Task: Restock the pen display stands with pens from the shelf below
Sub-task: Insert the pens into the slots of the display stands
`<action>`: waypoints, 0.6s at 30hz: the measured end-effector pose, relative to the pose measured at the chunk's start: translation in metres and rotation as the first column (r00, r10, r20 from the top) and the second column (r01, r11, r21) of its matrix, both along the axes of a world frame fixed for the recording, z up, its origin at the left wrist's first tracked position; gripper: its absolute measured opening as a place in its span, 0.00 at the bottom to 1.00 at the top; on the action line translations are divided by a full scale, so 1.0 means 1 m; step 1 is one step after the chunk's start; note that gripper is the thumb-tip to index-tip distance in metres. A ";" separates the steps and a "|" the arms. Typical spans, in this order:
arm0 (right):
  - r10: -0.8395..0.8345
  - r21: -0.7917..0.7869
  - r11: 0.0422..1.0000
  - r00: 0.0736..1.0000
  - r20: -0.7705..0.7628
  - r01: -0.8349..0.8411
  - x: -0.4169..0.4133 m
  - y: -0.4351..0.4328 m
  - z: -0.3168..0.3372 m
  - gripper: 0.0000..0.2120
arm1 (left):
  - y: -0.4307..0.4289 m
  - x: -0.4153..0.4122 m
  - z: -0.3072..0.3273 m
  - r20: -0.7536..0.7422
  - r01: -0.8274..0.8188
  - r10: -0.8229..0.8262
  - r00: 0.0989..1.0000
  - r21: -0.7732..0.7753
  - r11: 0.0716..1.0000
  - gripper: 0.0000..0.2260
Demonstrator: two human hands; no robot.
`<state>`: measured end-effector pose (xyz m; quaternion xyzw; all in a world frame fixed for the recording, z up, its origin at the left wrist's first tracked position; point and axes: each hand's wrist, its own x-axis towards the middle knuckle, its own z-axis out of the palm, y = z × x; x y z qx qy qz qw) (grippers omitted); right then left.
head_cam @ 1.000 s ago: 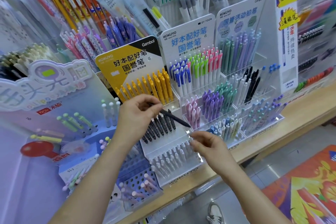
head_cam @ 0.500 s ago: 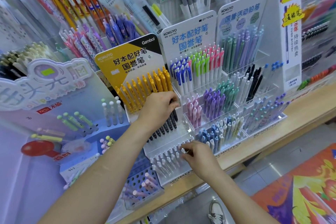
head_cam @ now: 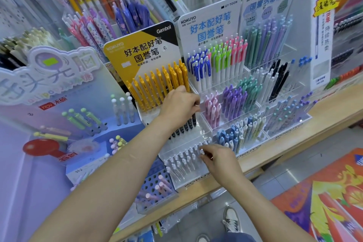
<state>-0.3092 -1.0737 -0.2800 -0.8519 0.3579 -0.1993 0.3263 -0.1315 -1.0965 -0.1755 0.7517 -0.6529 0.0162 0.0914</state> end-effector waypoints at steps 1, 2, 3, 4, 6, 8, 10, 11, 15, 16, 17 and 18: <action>-0.001 -0.007 1.000 1.000 0.003 0.001 -0.001 0.000 -0.001 0.12 | -0.001 0.001 -0.001 -0.009 -0.006 0.006 1.000 0.010 1.000 0.14; -0.006 -0.016 1.000 1.000 0.008 0.006 -0.003 0.001 -0.001 0.11 | -0.001 0.002 -0.001 -0.029 -0.007 0.007 1.000 0.018 1.000 0.15; -0.016 -0.023 1.000 1.000 0.019 0.017 -0.005 0.003 -0.002 0.11 | 0.000 0.003 -0.002 -0.056 0.000 0.001 0.998 0.017 1.000 0.17; -0.030 -0.024 0.999 0.999 0.029 0.030 -0.007 0.005 -0.002 0.11 | 0.001 0.004 -0.002 -0.083 0.017 -0.017 0.996 0.001 1.000 0.18; -0.050 -0.040 0.998 0.998 0.050 0.052 -0.010 0.009 -0.004 0.12 | 0.011 0.002 0.000 -0.104 0.061 -0.071 0.992 -0.099 0.993 0.19; -0.022 -0.089 0.996 0.998 0.066 0.027 -0.009 0.012 -0.005 0.11 | 0.031 -0.006 0.002 -0.093 0.100 -0.127 0.988 -0.253 0.962 0.16; 0.033 -0.149 0.989 0.996 0.080 -0.021 -0.007 0.010 -0.006 0.09 | 0.053 -0.018 -0.006 -0.127 0.105 -0.144 0.981 -0.272 0.957 0.08; 0.048 -0.157 0.987 0.996 0.079 -0.036 -0.006 0.009 -0.007 0.08 | 0.065 -0.024 -0.013 -0.170 0.085 -0.117 0.978 -0.186 0.979 0.06; 0.017 -0.140 0.990 0.999 0.043 -0.011 -0.004 0.007 -0.006 0.08 | 0.098 -0.037 -0.054 -0.168 0.039 -0.008 0.986 0.182 0.983 0.11; 0.003 -0.140 0.990 0.998 0.058 0.005 -0.003 0.007 -0.002 0.08 | 0.101 -0.038 -0.062 -0.162 0.036 -0.003 0.987 0.198 0.980 0.12; -0.019 -0.136 0.990 0.995 0.094 0.031 -0.002 0.005 0.004 0.07 | 0.102 -0.037 -0.067 -0.154 0.033 -0.003 0.988 0.194 0.981 0.12; -0.050 -0.121 0.991 0.990 0.133 0.066 -0.001 0.002 0.010 0.05 | 0.102 -0.036 -0.071 -0.145 0.034 -0.008 0.989 0.177 0.984 0.11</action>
